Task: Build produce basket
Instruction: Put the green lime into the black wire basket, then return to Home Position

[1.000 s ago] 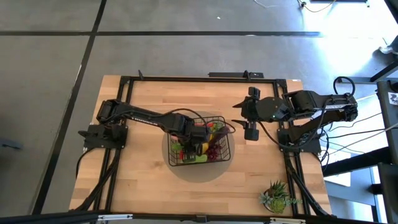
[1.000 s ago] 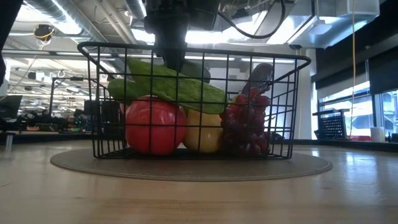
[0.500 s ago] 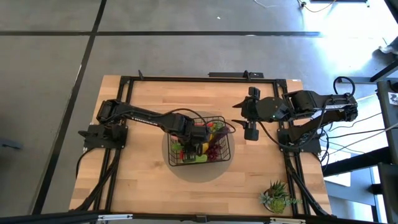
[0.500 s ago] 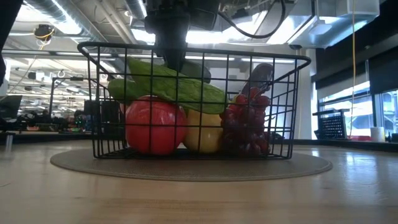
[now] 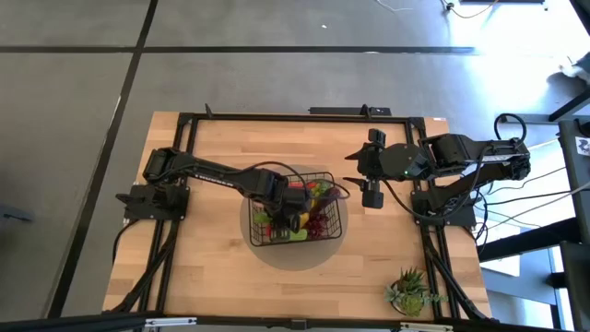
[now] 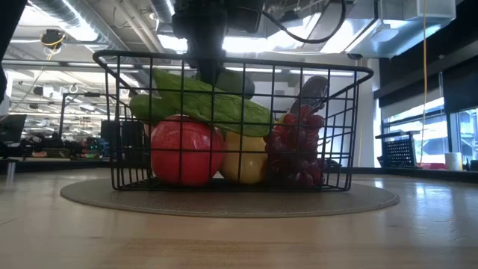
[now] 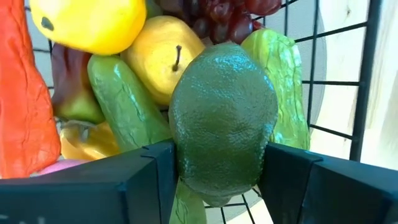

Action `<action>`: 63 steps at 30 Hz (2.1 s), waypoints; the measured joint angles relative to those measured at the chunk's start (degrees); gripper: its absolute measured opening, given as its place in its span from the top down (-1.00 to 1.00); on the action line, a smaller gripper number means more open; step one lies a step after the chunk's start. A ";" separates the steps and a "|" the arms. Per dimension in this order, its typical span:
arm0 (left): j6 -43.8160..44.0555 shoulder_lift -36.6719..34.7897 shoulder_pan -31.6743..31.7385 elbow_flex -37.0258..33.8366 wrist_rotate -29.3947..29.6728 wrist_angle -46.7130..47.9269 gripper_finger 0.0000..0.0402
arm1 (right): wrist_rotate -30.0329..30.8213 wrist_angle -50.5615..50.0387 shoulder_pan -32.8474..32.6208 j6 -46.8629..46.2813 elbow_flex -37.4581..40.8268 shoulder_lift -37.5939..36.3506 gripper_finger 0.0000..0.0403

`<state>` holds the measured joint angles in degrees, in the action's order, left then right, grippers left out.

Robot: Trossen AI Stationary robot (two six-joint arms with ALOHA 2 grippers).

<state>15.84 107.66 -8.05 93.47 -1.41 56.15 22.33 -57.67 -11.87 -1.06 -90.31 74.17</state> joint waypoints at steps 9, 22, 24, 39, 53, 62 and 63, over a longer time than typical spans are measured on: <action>-4.48 -0.02 -0.81 0.01 0.59 -0.29 -0.04 | 0.00 0.02 0.01 0.00 0.00 0.00 -0.17; -3.04 -1.07 -0.48 0.02 -0.10 0.86 -0.24 | 0.00 0.02 -0.01 0.02 0.01 0.01 -0.17; -2.42 -2.84 -0.48 0.02 -0.07 0.75 -0.24 | 0.00 0.04 0.00 0.01 0.01 0.01 -0.17; 4.80 -19.05 -1.48 0.11 3.12 -0.92 -0.23 | 0.00 0.34 -0.01 -0.04 0.03 0.02 -0.17; 8.15 -21.59 -4.75 0.04 3.83 0.25 -0.23 | 0.54 3.64 0.01 -2.71 0.03 0.02 -0.17; 9.58 -21.57 -5.05 0.04 11.45 -0.28 -0.16 | 0.52 6.54 0.01 -7.89 0.03 0.39 -0.04; 9.36 -21.57 -5.13 0.04 11.76 -0.72 -0.12 | 0.55 6.87 0.01 -8.10 0.03 0.39 0.04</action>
<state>25.20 86.08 -13.18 93.51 10.35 55.43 22.87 -50.80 -11.86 -9.16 -90.28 74.56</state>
